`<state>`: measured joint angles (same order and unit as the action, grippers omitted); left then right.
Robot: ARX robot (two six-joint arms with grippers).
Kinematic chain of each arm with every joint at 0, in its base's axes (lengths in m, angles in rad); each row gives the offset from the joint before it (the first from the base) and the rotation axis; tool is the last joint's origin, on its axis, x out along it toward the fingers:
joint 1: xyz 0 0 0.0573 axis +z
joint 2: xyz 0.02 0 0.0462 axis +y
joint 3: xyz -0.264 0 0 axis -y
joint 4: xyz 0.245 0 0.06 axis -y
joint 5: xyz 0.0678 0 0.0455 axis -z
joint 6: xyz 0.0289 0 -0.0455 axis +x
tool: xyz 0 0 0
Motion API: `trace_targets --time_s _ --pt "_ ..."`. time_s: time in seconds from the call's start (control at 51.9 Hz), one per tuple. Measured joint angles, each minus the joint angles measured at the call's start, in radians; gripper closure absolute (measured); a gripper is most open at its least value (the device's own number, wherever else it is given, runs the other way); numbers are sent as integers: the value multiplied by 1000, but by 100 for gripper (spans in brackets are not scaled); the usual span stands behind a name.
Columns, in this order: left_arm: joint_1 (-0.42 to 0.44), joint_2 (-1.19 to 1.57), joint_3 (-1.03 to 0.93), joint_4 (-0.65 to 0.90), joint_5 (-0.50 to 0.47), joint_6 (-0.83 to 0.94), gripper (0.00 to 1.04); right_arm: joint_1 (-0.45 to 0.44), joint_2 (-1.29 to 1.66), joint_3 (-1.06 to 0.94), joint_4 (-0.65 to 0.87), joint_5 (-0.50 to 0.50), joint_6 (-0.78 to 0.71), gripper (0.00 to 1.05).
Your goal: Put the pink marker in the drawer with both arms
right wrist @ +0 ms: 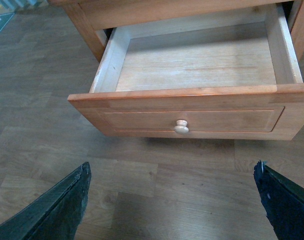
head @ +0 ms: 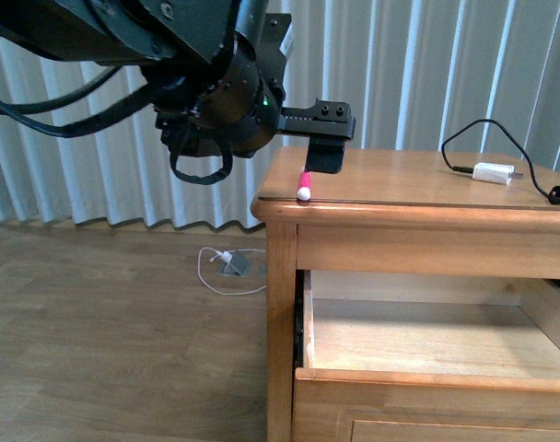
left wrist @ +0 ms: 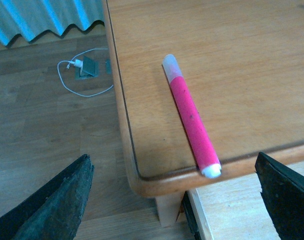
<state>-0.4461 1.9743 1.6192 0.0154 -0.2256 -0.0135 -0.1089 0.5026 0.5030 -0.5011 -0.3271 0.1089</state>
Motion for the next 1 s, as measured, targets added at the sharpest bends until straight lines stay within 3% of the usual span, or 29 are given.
trace_targets --time_s 0.289,0.713,1.002 --pt "0 214 263 -107 32 -37 6 0 0 0 0 0 0 8" --pt "-10 322 415 -188 42 -21 6 0 0 0 0 0 0 8" --pt "-8 322 420 -220 42 -14 52 0 0 0 0 0 0 8"
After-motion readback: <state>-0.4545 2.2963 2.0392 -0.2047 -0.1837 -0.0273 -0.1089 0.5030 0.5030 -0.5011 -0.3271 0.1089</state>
